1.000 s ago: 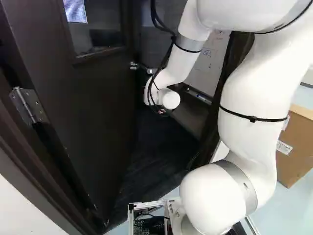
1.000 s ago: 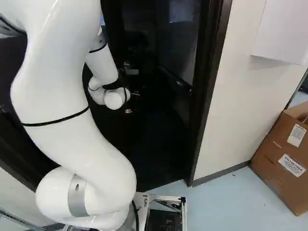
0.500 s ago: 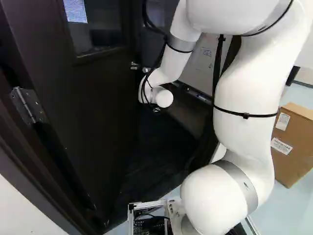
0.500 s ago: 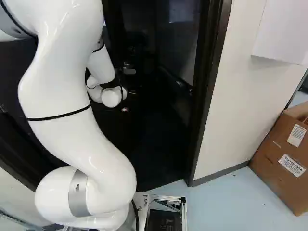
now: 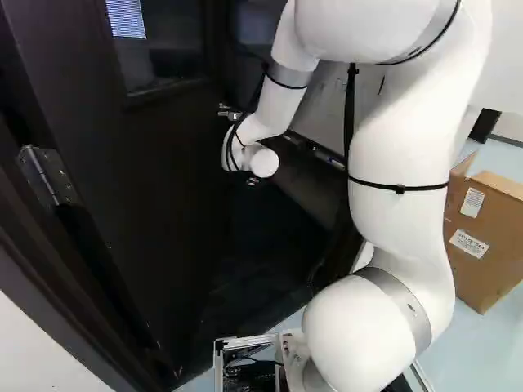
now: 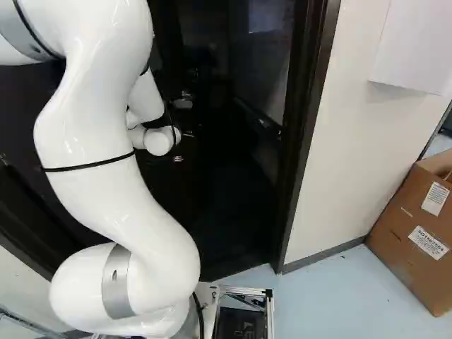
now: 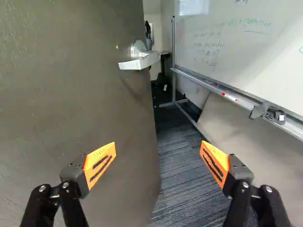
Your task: Open the door and move inside
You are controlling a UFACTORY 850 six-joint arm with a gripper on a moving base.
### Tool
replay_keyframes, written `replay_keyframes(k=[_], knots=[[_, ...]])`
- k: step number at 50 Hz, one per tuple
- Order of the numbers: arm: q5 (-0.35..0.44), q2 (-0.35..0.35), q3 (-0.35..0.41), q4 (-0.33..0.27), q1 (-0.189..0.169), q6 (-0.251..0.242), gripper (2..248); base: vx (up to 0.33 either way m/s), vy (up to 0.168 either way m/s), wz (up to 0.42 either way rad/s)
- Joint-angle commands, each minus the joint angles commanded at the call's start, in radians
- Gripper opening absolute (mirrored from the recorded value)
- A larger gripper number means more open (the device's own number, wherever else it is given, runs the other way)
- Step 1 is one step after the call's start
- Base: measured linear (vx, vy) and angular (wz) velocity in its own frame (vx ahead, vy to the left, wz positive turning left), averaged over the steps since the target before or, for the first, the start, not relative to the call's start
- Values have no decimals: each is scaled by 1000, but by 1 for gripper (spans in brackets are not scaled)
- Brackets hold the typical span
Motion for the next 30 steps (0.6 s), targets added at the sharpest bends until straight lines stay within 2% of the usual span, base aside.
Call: replay_keyframes(k=[30], knots=[[0,-49,-59,0,67,0,247,0,0,0]])
